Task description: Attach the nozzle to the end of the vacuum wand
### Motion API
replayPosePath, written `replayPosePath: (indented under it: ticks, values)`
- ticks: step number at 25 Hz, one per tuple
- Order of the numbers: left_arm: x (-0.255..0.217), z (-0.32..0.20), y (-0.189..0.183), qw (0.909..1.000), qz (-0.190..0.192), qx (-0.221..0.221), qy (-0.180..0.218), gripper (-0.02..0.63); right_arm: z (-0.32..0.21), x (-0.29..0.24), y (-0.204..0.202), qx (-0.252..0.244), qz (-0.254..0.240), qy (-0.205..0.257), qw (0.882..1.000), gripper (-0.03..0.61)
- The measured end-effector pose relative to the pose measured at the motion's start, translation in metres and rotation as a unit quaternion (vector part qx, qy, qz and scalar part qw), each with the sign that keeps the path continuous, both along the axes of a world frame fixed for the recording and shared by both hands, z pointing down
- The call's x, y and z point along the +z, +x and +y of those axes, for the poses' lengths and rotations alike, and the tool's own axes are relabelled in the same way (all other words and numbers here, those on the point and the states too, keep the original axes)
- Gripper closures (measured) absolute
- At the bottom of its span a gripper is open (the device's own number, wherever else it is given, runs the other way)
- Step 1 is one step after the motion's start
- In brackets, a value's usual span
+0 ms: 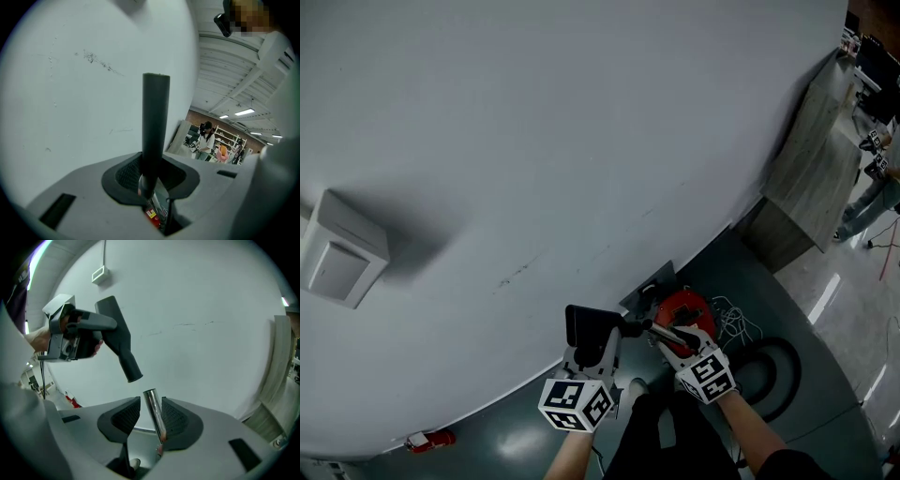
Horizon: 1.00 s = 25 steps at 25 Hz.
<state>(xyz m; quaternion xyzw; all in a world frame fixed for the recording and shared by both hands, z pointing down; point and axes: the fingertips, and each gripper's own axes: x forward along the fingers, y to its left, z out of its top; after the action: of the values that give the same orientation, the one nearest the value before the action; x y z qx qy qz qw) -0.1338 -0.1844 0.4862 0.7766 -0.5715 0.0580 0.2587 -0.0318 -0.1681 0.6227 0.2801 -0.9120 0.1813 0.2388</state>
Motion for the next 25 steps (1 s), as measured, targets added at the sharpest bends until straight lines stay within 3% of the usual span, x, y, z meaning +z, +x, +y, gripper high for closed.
replayPosePath:
  ticks: [9,25]
  values:
    - [0.007,-0.010,0.002,1.0000,-0.001,-0.007,-0.004,0.526,-0.005,0.058,-0.015,-0.051,0.073,0.021,0.996,0.422]
    - [0.015,-0.019,0.011,0.9998,0.011,-0.002,-0.017,0.526,-0.018,0.078,-0.030,-0.062,0.109,0.072,0.989,0.420]
